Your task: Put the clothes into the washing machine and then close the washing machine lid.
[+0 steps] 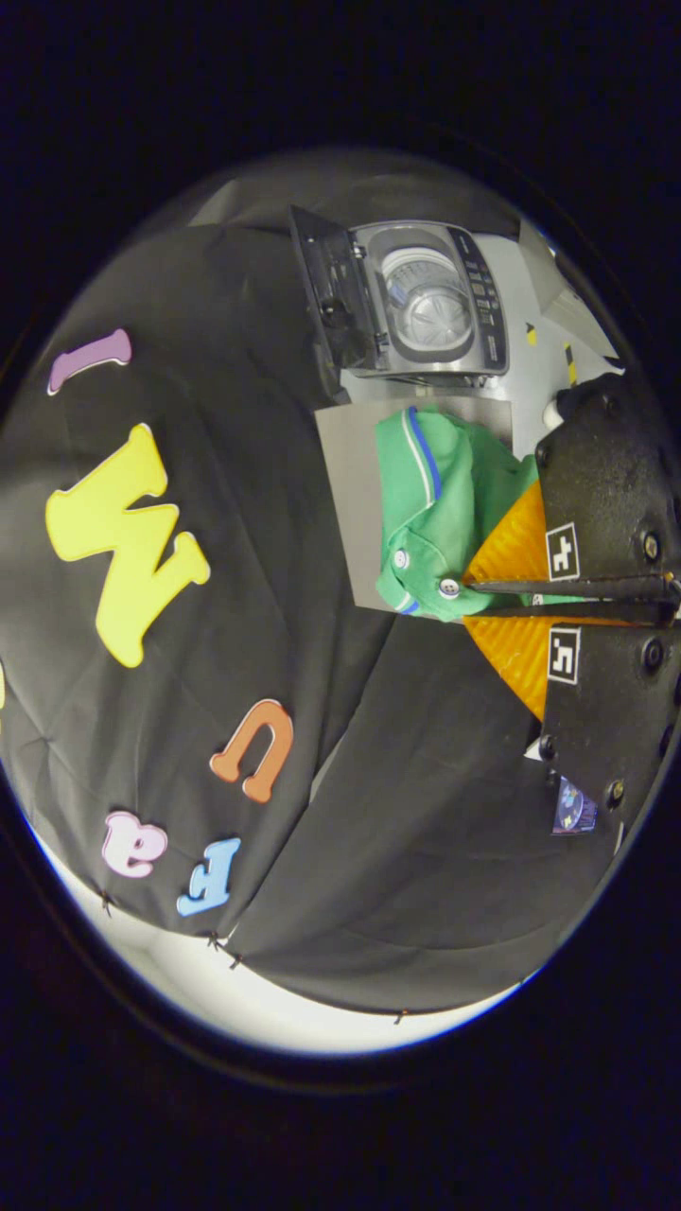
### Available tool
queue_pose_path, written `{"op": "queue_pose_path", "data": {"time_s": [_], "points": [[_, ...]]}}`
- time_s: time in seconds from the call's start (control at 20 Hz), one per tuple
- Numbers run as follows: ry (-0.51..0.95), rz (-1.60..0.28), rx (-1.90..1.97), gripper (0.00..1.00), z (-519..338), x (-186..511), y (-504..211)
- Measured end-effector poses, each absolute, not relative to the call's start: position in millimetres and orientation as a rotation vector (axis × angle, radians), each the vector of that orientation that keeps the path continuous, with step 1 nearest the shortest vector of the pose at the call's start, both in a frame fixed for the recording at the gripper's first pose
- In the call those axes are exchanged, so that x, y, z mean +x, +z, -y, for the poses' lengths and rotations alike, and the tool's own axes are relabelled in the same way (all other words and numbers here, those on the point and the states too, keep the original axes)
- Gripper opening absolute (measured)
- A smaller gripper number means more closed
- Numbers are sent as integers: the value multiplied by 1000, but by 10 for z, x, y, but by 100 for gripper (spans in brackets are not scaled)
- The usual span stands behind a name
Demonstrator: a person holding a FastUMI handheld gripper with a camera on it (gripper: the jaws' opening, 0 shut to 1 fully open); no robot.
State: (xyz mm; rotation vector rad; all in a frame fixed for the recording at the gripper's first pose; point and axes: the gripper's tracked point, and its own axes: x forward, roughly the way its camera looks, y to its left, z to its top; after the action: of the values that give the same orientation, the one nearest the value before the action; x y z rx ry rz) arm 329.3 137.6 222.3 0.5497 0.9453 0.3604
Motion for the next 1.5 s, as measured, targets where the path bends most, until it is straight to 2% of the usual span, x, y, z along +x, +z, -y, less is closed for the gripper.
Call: {"op": "queue_pose_path", "data": {"time_s": [0.35,0.8,1.5], "points": [[304,-869,541,5,-902,3055,2452],[198,-835,591,5,-227,2958,2336],[85,-907,601,5,622,3269,1493]]}}
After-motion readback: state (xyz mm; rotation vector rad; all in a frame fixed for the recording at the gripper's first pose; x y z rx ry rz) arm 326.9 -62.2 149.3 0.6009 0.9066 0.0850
